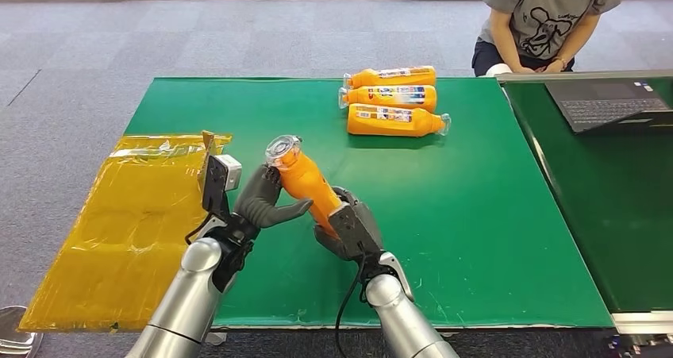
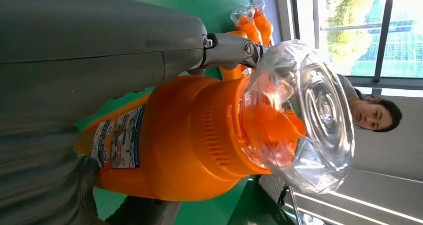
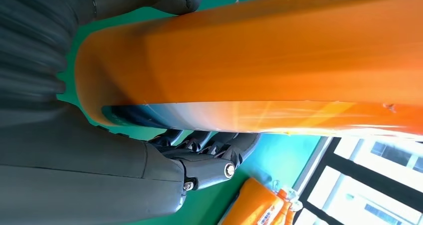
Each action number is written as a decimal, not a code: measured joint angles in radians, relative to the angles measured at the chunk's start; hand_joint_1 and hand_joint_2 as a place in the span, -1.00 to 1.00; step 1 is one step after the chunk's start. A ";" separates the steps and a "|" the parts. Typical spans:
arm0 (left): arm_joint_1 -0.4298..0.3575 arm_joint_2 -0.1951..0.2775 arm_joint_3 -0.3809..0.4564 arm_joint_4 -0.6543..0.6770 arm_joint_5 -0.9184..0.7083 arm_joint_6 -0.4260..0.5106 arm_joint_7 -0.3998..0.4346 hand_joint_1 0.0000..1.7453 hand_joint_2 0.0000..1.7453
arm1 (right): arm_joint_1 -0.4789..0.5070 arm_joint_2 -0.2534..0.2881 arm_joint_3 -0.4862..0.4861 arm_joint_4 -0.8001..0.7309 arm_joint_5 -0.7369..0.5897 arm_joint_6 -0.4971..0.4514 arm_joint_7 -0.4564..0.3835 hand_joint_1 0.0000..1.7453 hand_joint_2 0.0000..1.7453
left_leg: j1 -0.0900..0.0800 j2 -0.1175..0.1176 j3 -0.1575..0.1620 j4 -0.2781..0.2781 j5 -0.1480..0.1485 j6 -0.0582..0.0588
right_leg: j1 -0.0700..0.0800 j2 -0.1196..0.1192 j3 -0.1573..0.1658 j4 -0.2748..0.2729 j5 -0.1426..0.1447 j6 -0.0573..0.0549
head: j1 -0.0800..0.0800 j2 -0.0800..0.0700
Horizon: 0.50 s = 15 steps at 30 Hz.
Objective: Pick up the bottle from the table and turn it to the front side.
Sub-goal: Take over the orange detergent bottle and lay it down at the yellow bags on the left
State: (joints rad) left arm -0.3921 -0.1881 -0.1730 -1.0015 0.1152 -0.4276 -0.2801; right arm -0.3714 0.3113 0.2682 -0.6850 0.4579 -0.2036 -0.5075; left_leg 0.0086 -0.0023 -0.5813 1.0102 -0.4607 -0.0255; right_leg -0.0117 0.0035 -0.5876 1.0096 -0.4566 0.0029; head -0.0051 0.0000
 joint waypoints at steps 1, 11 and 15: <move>0.000 0.000 0.000 0.002 0.000 0.000 0.000 -1.00 1.00 | 0.000 0.000 0.000 -0.001 0.001 0.001 0.001 1.00 1.00 | 0.000 0.000 0.000 0.000 0.000 0.000 | 0.000 0.000 0.000 0.000 0.000 0.000 | 0.000 0.000; -0.005 0.000 -0.001 0.020 0.000 0.003 0.004 -1.00 1.00 | 0.000 0.000 0.000 -0.004 0.001 0.003 0.004 1.00 1.00 | 0.000 0.000 0.000 0.000 0.000 0.000 | 0.000 0.000 0.000 0.000 0.000 0.000 | 0.000 0.000; -0.014 0.000 -0.001 0.046 0.000 0.007 0.005 -1.00 1.00 | 0.000 0.000 0.000 -0.004 0.000 0.003 0.002 1.00 1.00 | 0.000 0.000 0.000 0.000 0.000 0.000 | 0.000 0.000 0.000 0.000 0.000 0.000 | 0.000 0.000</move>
State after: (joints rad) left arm -0.4065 -0.1879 -0.1743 -0.9556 0.1152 -0.4204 -0.2748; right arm -0.3715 0.3109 0.2682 -0.6893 0.4582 -0.2002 -0.5052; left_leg 0.0087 -0.0023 -0.5812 1.0102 -0.4607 -0.0255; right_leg -0.0116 0.0035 -0.5876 1.0096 -0.4566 0.0029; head -0.0050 0.0000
